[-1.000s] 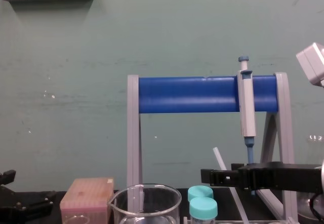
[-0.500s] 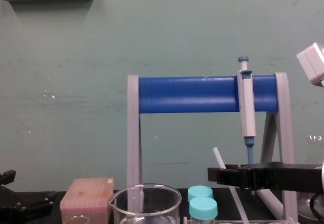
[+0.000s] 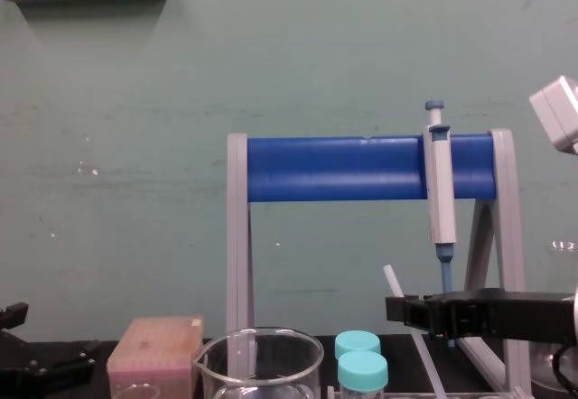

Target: Pick up the stirring rod with one hand, then place it down.

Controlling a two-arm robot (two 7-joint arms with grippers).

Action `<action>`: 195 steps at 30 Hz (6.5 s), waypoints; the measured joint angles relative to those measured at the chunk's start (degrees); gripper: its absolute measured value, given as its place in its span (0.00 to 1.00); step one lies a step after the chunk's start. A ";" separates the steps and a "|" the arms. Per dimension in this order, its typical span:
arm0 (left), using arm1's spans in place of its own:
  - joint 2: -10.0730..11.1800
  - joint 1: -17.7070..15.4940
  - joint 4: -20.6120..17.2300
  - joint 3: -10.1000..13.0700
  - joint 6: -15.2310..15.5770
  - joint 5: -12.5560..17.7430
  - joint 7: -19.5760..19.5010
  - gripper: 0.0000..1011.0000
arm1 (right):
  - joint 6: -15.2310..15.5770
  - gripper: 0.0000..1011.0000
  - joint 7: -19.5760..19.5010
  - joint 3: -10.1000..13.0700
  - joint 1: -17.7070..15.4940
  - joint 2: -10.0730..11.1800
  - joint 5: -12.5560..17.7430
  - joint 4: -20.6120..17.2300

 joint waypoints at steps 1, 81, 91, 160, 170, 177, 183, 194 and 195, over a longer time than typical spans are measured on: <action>0.00 0.00 0.00 0.00 0.00 0.00 0.00 0.99 | 0.00 0.07 0.00 0.00 0.00 0.00 0.01 0.00; 0.00 0.00 0.00 0.00 0.00 0.00 0.00 0.99 | -27.18 0.07 8.70 13.12 -8.15 0.47 1.78 -11.21; 0.00 0.00 0.00 0.00 0.00 0.00 0.00 0.99 | -27.10 0.07 8.83 12.99 -8.11 0.44 1.81 -10.99; 0.00 0.00 0.00 0.00 0.00 0.00 0.00 0.99 | -25.62 0.07 9.52 11.28 -8.13 1.20 2.59 -10.62; 0.00 0.00 0.00 0.00 0.00 0.00 0.00 0.99 | -25.90 0.07 11.65 10.43 -7.88 1.51 3.51 -9.04; 0.00 0.00 0.00 0.00 0.00 0.00 0.00 0.99 | -28.28 0.07 13.92 9.03 -7.28 1.00 3.32 -4.56; 0.00 0.00 0.00 0.00 0.00 0.00 0.00 0.99 | -28.98 0.07 14.95 8.04 -6.69 0.16 3.06 -1.10; 0.00 0.00 0.00 0.00 0.00 0.00 0.00 0.99 | -28.12 0.07 15.47 7.08 -6.14 -0.37 3.12 1.50; 0.00 0.00 0.00 0.00 0.00 0.00 0.00 0.99 | -28.10 0.07 15.51 7.01 -6.10 -0.39 3.12 1.67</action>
